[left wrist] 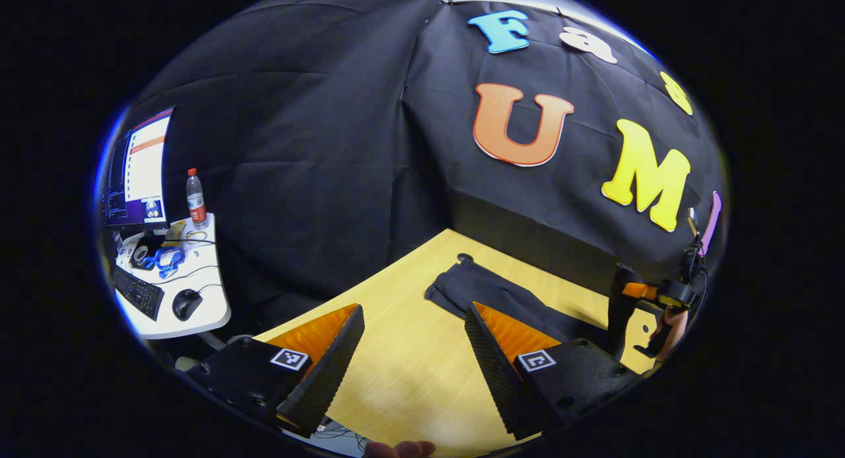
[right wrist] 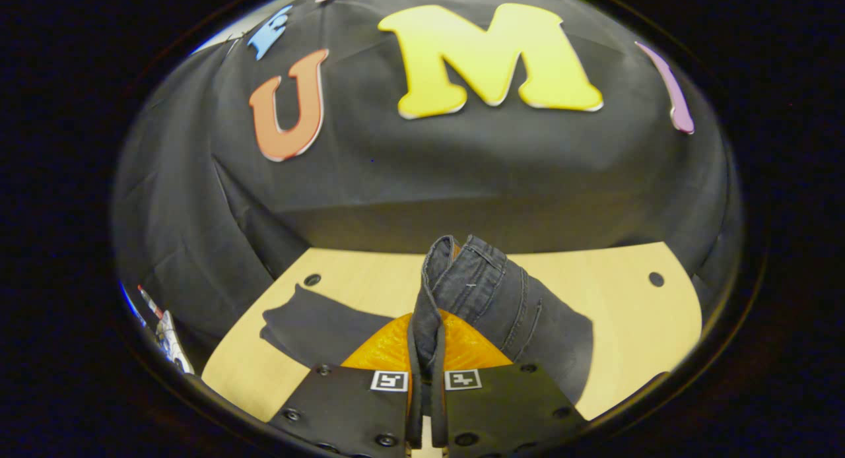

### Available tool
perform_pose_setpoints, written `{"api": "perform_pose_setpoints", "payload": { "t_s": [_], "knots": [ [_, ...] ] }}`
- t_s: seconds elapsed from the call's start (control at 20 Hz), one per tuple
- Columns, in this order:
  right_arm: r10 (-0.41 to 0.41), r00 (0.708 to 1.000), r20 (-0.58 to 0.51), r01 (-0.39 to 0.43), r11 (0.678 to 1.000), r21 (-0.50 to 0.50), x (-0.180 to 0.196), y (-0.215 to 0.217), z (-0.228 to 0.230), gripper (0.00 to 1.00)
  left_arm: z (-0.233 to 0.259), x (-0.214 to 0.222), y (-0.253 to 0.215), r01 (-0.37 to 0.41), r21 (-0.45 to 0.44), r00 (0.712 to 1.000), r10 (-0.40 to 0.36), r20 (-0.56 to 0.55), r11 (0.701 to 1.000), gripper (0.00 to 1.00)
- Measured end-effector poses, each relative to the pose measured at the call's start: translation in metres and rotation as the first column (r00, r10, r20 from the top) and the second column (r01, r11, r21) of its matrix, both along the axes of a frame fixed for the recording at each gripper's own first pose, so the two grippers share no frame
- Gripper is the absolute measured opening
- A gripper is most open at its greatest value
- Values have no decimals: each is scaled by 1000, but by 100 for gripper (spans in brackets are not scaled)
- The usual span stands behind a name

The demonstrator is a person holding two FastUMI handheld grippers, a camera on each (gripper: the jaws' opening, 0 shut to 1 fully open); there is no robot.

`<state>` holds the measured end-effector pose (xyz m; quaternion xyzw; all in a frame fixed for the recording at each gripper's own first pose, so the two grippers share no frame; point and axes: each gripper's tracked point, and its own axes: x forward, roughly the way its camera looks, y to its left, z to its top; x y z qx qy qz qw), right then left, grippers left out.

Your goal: Grasp the waist and the cuffs of the jeans and fold them to make the two legs overlap; first hold the waist and fold one-third of the jeans toward the cuffs, then hold the cuffs and fold the remaining one-third in the same direction to finish folding.

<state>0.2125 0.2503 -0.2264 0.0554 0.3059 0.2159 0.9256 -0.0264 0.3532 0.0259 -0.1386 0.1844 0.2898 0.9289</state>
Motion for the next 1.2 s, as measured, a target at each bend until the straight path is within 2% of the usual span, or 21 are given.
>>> {"api": "perform_pose_setpoints", "payload": {
  "t_s": [0.15,0.2,0.25,0.35,0.4,0.45,0.5,0.6,0.65,0.8,0.85,0.95,1.0,1.1,1.15,1.2],
  "knots": [
    [37,998,-57,-42,996,-78,-8,30,-52,6,-4,-13,10,-22,0,999,22,-24,1000,99],
    [56,996,-71,-64,992,-110,-10,36,-65,2,-5,-16,10,-25,-3,999,24,-32,1000,100],
    [72,994,-88,-84,986,-142,-12,40,-77,6,-5,-18,11,-26,-5,999,26,-37,1000,99],
    [93,990,-108,-114,972,-203,-15,47,-103,6,-6,-21,14,-29,-4,999,29,-38,1000,100],
    [106,989,-104,-128,965,-230,-14,49,-110,2,-7,-21,14,-31,-9,999,31,-36,999,100],
    [116,988,-99,-138,958,-251,-15,50,-114,6,-8,-20,13,-32,-18,999,31,-36,999,100],
    [131,987,-96,-152,953,-262,-16,50,-113,2,-11,-17,13,-30,-30,999,29,-35,999,99],
    [179,978,-105,-199,953,-229,-17,53,-109,15,-17,-13,15,-26,-49,999,24,-43,998,99],
    [202,973,-113,-220,957,-188,-22,59,-105,17,-20,-12,17,-27,-49,999,25,-48,998,99],
    [216,968,-130,-233,964,-130,-33,58,-92,48,-24,2,23,-13,-69,999,11,-38,998,99],
    [223,965,-135,-238,965,-108,-40,53,-82,57,-28,12,20,17,-102,1000,-20,-23,995,99],
    [220,968,-122,-230,970,-73,-49,38,-56,75,-45,35,12,77,-214,997,-81,-6,974,99],
    [219,970,-109,-226,972,-56,-54,27,-39,81,-57,50,8,99,-282,995,-102,5,954,99],
    [221,971,-87,-225,974,-38,-66,5,-9,84,-76,80,9,121,-410,993,-114,43,904,100],
    [220,973,-69,-223,974,-38,-73,-10,8,84,-87,94,12,120,-477,993,-101,65,871,99],
    [224,973,-52,-226,973,-41,-79,-25,23,89,-95,111,13,122,-547,992,-84,94,828,99]
  ]
}}
